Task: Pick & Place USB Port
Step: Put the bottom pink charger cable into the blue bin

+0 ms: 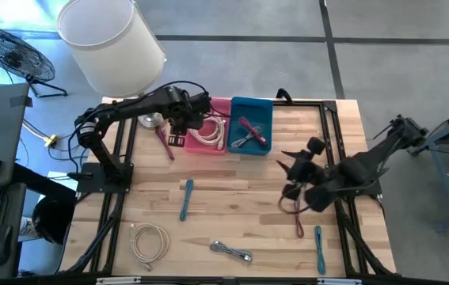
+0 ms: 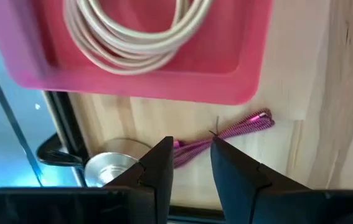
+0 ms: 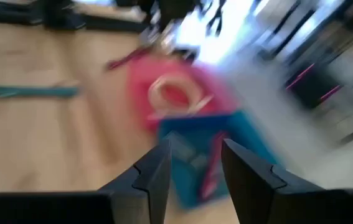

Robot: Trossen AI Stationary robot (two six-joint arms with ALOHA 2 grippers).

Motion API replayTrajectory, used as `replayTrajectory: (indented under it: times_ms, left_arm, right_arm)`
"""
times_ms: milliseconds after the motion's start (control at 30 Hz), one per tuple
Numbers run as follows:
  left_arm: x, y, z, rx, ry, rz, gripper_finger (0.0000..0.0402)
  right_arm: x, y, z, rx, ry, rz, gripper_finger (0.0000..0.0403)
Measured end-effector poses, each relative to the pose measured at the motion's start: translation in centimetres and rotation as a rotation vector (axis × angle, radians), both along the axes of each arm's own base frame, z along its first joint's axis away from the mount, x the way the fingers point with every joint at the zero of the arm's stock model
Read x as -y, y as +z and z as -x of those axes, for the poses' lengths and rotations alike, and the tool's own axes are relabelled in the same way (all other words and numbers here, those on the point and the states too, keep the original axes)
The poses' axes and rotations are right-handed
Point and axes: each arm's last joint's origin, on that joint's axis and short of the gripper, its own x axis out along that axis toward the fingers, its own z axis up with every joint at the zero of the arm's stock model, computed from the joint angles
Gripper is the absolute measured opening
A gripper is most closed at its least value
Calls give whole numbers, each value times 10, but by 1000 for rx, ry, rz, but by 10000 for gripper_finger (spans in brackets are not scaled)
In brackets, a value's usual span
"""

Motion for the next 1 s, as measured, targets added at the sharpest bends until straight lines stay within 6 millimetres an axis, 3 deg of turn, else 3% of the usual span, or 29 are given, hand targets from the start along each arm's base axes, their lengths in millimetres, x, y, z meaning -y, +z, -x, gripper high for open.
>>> replayTrajectory:
  times_ms: [100, 200, 500, 700, 1000]
  left_arm:
    - [1, -6, 1, -19, 0, 9, 104]
    - [1, -12, 3, -38, 7, 19, 104]
    - [3, -23, 5, -58, 25, 54, 104]
    - [2, -26, 4, -41, 25, 47, 104]
    - [3, -33, 5, -57, 25, 52, 104]
  right_arm:
    - [6, -1, 17, -36, 11, -251, 133]
    - [9, -14, 27, -115, -13, -454, 133]
    - [2, -90, 29, -276, -164, -909, 133]
    - [-1, -116, 29, -272, -167, -1010, 133]
    - [0, -121, 32, -332, -178, -1026, 133]
